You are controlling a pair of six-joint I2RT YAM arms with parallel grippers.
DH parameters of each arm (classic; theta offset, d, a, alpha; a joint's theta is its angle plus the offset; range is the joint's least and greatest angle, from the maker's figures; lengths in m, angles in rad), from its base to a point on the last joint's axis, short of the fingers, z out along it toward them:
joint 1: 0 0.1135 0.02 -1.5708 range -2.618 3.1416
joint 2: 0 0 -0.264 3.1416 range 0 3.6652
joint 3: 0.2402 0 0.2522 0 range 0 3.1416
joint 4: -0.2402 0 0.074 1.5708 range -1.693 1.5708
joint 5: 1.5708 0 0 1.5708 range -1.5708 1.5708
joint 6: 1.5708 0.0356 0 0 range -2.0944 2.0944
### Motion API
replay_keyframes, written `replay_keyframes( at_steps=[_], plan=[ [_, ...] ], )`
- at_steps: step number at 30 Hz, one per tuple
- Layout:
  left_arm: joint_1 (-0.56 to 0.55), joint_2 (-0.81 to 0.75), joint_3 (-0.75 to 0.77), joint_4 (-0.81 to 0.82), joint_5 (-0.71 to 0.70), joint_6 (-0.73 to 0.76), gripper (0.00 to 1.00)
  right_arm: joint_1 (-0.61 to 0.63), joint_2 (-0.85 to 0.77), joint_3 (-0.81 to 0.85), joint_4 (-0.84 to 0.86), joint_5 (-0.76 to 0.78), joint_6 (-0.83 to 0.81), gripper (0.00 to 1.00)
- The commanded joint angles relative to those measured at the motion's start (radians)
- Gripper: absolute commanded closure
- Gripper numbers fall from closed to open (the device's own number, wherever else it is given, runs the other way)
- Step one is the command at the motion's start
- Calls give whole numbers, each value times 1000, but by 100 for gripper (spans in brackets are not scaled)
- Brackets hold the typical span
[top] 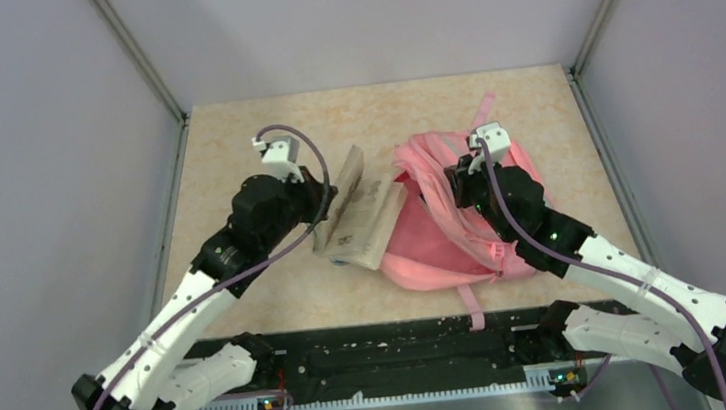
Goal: Pack the student bag
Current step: Pick up the book from the center of the board, then place the book in the student bag.
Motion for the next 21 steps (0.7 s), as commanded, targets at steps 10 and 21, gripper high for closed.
replay_keyframes(
  at_steps=[10,21],
  plan=[
    [-296,364,-100,403,-271,-150,100,0,0,62,27,27,-4,100],
    [-342,504,10,282,-219,-89,34,0,10,61,21,39,-5,100]
  ],
)
